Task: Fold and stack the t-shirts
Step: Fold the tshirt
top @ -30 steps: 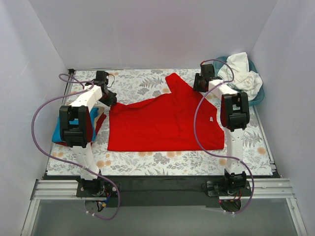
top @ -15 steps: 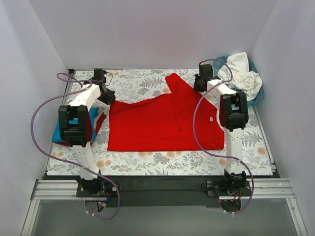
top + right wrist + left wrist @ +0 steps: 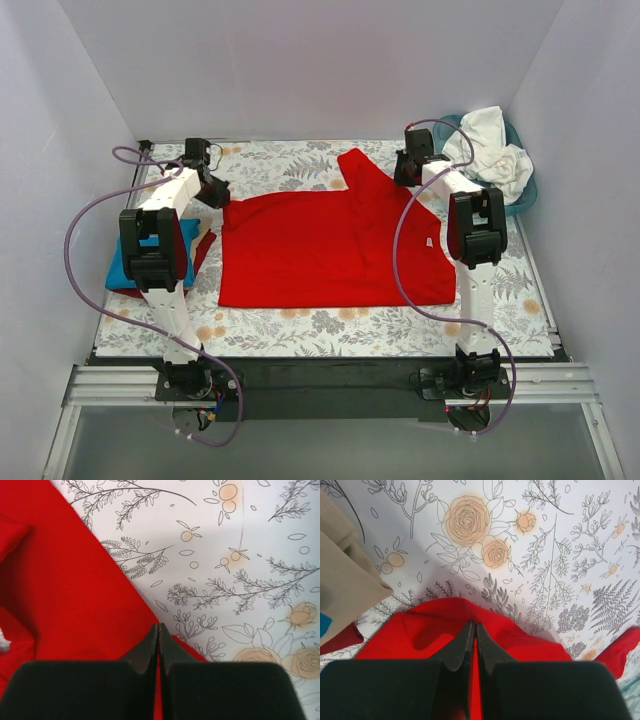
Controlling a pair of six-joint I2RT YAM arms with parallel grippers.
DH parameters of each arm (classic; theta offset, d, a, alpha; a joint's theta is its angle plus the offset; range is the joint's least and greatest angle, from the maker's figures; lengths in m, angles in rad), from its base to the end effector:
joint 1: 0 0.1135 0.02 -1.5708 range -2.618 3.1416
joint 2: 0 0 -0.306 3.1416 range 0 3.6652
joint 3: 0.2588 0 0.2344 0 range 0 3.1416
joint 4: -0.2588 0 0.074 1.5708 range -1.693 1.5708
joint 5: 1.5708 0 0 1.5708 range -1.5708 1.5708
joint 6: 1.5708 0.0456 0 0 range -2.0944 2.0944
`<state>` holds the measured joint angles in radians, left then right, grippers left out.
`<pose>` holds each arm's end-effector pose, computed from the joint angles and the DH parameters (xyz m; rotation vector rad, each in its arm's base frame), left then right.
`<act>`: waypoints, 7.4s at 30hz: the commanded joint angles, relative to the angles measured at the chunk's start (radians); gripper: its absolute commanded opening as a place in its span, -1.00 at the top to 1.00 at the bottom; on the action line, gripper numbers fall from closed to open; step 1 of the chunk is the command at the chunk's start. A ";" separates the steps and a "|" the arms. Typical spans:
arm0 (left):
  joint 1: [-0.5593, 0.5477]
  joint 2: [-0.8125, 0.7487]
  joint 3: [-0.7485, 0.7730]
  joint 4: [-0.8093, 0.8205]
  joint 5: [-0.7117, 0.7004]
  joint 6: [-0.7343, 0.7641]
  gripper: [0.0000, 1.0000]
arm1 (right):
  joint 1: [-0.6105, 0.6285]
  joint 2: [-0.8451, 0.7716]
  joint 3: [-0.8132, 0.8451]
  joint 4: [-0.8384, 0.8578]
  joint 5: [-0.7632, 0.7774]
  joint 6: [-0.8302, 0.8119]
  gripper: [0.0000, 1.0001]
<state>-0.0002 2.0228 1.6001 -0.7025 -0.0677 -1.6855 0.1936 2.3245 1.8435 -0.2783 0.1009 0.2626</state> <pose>0.4364 0.0030 0.2427 -2.0795 1.8256 -0.4057 0.5353 0.1003 0.2028 0.1307 2.3243 0.1116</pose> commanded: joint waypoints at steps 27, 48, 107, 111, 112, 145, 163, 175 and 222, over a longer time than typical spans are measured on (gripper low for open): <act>0.120 0.086 0.061 0.179 0.348 0.205 1.00 | -0.069 -0.441 -0.426 0.172 -0.082 0.092 0.97; 0.132 0.060 0.001 0.196 0.287 0.181 0.22 | -0.069 -0.433 -0.411 0.179 -0.141 0.087 0.97; -0.049 0.429 0.549 -0.250 -0.242 0.115 0.39 | -0.088 -0.393 -0.414 0.212 -0.202 0.096 0.97; -0.055 0.430 0.531 -0.241 -0.251 0.122 0.53 | -0.094 -0.393 -0.418 0.215 -0.208 0.096 0.97; -0.057 0.430 0.528 -0.241 -0.253 0.122 0.56 | -0.094 -0.390 -0.418 0.215 -0.213 0.098 0.97; -0.101 0.392 0.575 -0.258 -0.377 0.213 0.33 | -0.105 -0.401 -0.423 0.238 -0.257 0.116 0.97; -0.135 0.488 0.589 -0.292 -0.451 0.225 0.31 | -0.118 -0.387 -0.438 0.254 -0.277 0.116 0.97; -0.139 0.387 0.526 -0.253 -0.434 0.198 0.92 | -0.129 -0.422 -0.451 0.255 -0.291 0.116 0.97; -0.132 -0.297 -0.218 0.032 -0.293 0.099 1.00 | -0.175 -0.973 -0.947 0.258 -0.280 0.165 0.97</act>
<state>-0.1349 1.8164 1.4250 -0.7193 -0.3622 -1.5635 0.0261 1.4010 0.9302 -0.0498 -0.1822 0.4164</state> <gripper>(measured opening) 0.010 0.020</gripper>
